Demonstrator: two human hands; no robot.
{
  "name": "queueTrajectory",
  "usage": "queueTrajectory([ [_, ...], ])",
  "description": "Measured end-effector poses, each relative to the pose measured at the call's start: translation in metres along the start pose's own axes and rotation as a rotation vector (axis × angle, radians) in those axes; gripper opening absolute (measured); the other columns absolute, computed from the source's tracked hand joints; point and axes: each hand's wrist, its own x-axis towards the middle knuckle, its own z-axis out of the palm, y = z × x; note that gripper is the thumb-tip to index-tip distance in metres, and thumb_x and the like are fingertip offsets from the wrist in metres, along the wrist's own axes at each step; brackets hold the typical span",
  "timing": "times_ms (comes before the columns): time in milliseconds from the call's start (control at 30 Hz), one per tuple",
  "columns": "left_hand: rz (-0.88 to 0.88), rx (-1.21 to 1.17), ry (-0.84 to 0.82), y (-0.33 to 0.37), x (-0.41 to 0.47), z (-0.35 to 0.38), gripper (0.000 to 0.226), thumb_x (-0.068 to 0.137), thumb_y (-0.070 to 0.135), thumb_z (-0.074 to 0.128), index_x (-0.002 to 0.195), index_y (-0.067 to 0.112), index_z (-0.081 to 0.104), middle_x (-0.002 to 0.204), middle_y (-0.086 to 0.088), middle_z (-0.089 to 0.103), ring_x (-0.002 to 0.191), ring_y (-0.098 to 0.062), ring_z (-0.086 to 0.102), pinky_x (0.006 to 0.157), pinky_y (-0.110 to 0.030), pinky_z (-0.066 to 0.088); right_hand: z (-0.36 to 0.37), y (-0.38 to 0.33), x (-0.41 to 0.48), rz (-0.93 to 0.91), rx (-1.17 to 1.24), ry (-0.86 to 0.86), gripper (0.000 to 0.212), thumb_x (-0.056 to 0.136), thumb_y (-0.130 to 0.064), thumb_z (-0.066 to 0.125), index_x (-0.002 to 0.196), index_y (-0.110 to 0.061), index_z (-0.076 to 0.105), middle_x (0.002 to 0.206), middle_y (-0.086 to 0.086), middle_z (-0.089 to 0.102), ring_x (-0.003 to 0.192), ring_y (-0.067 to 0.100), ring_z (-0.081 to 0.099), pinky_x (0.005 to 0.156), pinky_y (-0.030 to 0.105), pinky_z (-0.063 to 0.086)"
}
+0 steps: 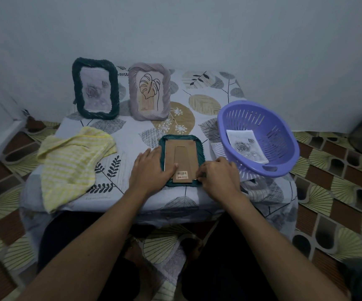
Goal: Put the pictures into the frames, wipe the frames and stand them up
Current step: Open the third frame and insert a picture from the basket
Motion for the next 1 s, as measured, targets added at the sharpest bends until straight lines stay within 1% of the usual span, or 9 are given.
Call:
queueTrajectory([
  [133, -0.013, -0.009, -0.014, 0.002, -0.001, -0.002, 0.081, 0.086, 0.079, 0.029, 0.139, 0.021, 0.045, 0.135, -0.004, 0.058, 0.128, -0.027, 0.047, 0.111, -0.049, 0.034, 0.001, 0.012, 0.01, 0.11, 0.281, -0.14, 0.016, 0.091, -0.033, 0.066, 0.102, -0.032, 0.078, 0.103, -0.001, 0.075, 0.103, 0.022, 0.065, 0.091, 0.035, 0.049],
  [233, -0.001, -0.058, 0.008, 0.005, -0.003, -0.006, 0.068, 0.087, 0.075, 0.038, 0.131, 0.024, 0.049, 0.124, 0.001, 0.062, 0.118, -0.024, 0.053, 0.105, -0.048, 0.039, 0.01, 0.016, 0.015, 0.153, 0.612, -0.082, 0.028, 0.095, -0.009, 0.056, 0.11, -0.022, 0.076, 0.109, -0.001, 0.072, 0.102, 0.018, 0.065, 0.081, 0.024, 0.048],
  [300, 0.012, -0.121, 0.068, 0.009, -0.006, -0.011, 0.055, 0.086, 0.066, 0.052, 0.122, 0.025, 0.051, 0.114, 0.003, 0.06, 0.109, -0.021, 0.054, 0.098, -0.045, 0.043, 0.019, 0.014, 0.018, 0.164, 0.7, -0.02, 0.039, 0.095, 0.004, 0.047, 0.121, -0.013, 0.07, 0.122, 0.003, 0.065, 0.114, 0.018, 0.059, 0.087, 0.019, 0.041],
  [400, -0.036, -0.12, 0.085, 0.014, -0.009, -0.014, 0.069, 0.084, 0.061, 0.062, 0.132, 0.014, 0.049, 0.133, -0.008, 0.052, 0.126, -0.028, 0.044, 0.103, -0.043, 0.039, 0.034, 0.01, 0.026, 0.146, 0.728, -0.008, 0.037, 0.098, -0.003, 0.05, 0.13, -0.013, 0.064, 0.136, 0.009, 0.054, 0.126, 0.024, 0.051, 0.103, 0.024, 0.038],
  [533, -0.105, -0.125, 0.065, 0.015, -0.01, -0.015, 0.082, 0.082, 0.063, 0.064, 0.141, 0.008, 0.047, 0.151, -0.012, 0.04, 0.139, -0.029, 0.033, 0.111, -0.043, 0.03, 0.045, 0.004, 0.03, 0.135, 0.683, -0.005, 0.036, 0.094, -0.029, 0.063, 0.13, -0.031, 0.065, 0.139, 0.003, 0.05, 0.131, 0.026, 0.043, 0.113, 0.045, 0.036],
  [733, -0.131, -0.149, 0.011, 0.011, -0.006, -0.018, 0.062, 0.079, 0.064, 0.066, 0.116, 0.015, 0.056, 0.116, -0.003, 0.057, 0.114, -0.023, 0.046, 0.092, -0.039, 0.041, 0.045, -0.005, 0.035, 0.119, 0.543, -0.058, 0.03, 0.093, -0.035, 0.059, 0.12, -0.045, 0.068, 0.139, -0.003, 0.047, 0.131, 0.027, 0.04, 0.107, 0.036, 0.027],
  [833, -0.16, -0.352, -0.03, 0.01, -0.006, -0.03, 0.044, 0.084, 0.054, 0.061, 0.107, 0.016, 0.062, 0.107, 0.001, 0.059, 0.108, -0.021, 0.051, 0.088, -0.037, 0.045, 0.041, -0.011, 0.034, 0.111, 0.57, -0.066, 0.03, 0.092, -0.036, 0.06, 0.12, -0.045, 0.067, 0.137, -0.002, 0.046, 0.129, 0.027, 0.04, 0.107, 0.036, 0.028],
  [933, -0.241, -0.551, 0.003, 0.007, -0.005, -0.044, 0.03, 0.099, 0.029, 0.055, 0.123, 0.015, 0.064, 0.113, 0.004, 0.063, 0.105, -0.016, 0.057, 0.086, -0.028, 0.041, 0.034, -0.022, 0.031, 0.076, 0.598, -0.109, 0.033, 0.096, -0.036, 0.055, 0.127, -0.045, 0.061, 0.141, -0.001, 0.041, 0.127, 0.03, 0.037, 0.107, 0.04, 0.031],
  [1000, -0.325, -0.64, 0.013, -0.003, -0.003, -0.053, 0.03, 0.099, 0.023, 0.052, 0.125, 0.02, 0.065, 0.116, 0.003, 0.068, 0.106, -0.017, 0.062, 0.092, -0.031, 0.046, 0.029, -0.031, 0.029, 0.036, 0.586, -0.153, 0.036, 0.099, -0.036, 0.05, 0.134, -0.046, 0.054, 0.146, 0.0, 0.037, 0.128, 0.031, 0.034, 0.106, 0.041, 0.029],
])
